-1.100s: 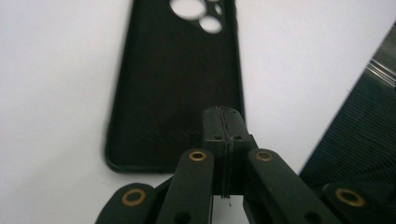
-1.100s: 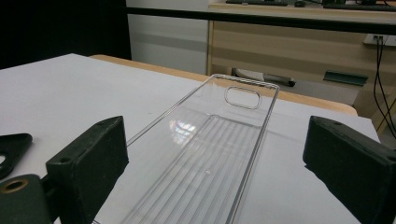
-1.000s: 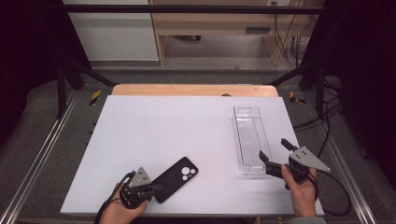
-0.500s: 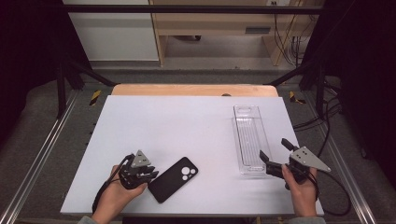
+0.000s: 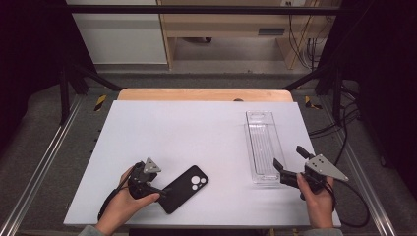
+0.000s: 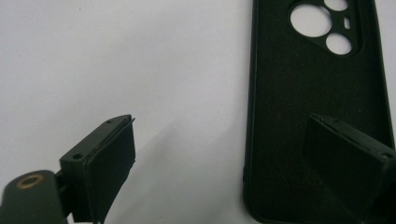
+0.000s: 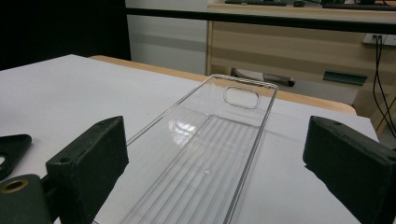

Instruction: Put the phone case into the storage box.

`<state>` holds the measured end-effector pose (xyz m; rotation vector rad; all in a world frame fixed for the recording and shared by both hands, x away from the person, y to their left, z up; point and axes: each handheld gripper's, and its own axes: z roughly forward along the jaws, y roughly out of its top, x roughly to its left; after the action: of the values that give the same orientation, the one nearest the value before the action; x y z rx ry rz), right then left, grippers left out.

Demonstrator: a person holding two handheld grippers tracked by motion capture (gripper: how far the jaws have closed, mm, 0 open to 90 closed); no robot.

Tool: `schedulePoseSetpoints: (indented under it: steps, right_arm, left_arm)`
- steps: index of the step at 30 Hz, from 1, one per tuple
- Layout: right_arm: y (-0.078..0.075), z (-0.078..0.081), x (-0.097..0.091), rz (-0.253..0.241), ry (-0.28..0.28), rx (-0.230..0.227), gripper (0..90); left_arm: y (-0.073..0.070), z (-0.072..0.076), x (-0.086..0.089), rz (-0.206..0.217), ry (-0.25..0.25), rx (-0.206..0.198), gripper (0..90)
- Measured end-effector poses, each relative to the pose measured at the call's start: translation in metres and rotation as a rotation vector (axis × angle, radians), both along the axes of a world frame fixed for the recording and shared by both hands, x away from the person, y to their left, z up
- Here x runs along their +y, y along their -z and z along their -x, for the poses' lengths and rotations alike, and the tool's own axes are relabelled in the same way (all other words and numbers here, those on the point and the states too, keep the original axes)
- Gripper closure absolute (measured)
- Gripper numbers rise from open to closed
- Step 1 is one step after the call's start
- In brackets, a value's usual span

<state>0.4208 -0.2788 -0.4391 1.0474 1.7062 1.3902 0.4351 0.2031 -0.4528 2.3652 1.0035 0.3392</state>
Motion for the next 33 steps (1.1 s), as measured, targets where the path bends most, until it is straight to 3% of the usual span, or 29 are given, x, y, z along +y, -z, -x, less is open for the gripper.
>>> schedulePoseSetpoints:
  steps: [4,7,8,11,25,28,30,33]
  right_arm:
    - [0.000,0.000,0.000,-0.001,0.000,0.001,6.9]
    - [0.000,0.000,0.000,0.001,-0.001,0.002,6.8]
    - [0.000,0.000,0.000,0.001,-0.001,0.002,6.8]
    - [0.000,0.000,0.000,0.000,-0.001,0.001,6.9]
    - [0.000,0.000,0.001,-0.003,-0.002,0.002,6.9]
    - [-0.001,0.000,0.000,-0.003,-0.001,-0.001,6.8]
    - [-0.001,0.001,0.000,-0.004,-0.001,-0.004,6.9]
    - [-0.003,0.002,0.002,-0.006,0.000,-0.012,6.7]
  left_arm:
    - [-0.001,0.000,-0.001,0.014,0.026,0.030,30.1]
    - [-0.001,0.000,-0.002,0.022,0.041,0.058,51.0]
    - [0.000,-0.001,-0.002,0.027,0.048,0.067,51.0]
    - [0.002,-0.002,-0.005,0.031,0.063,0.089,65.4]
    - [0.006,-0.014,-0.004,0.071,0.095,0.145,87.5]
    - [0.006,-0.013,-0.002,0.085,0.095,0.129,88.2]
    - [0.005,-0.011,0.000,0.082,0.083,0.087,88.5]
    - [0.001,-0.009,0.003,0.115,0.064,0.030,88.6]
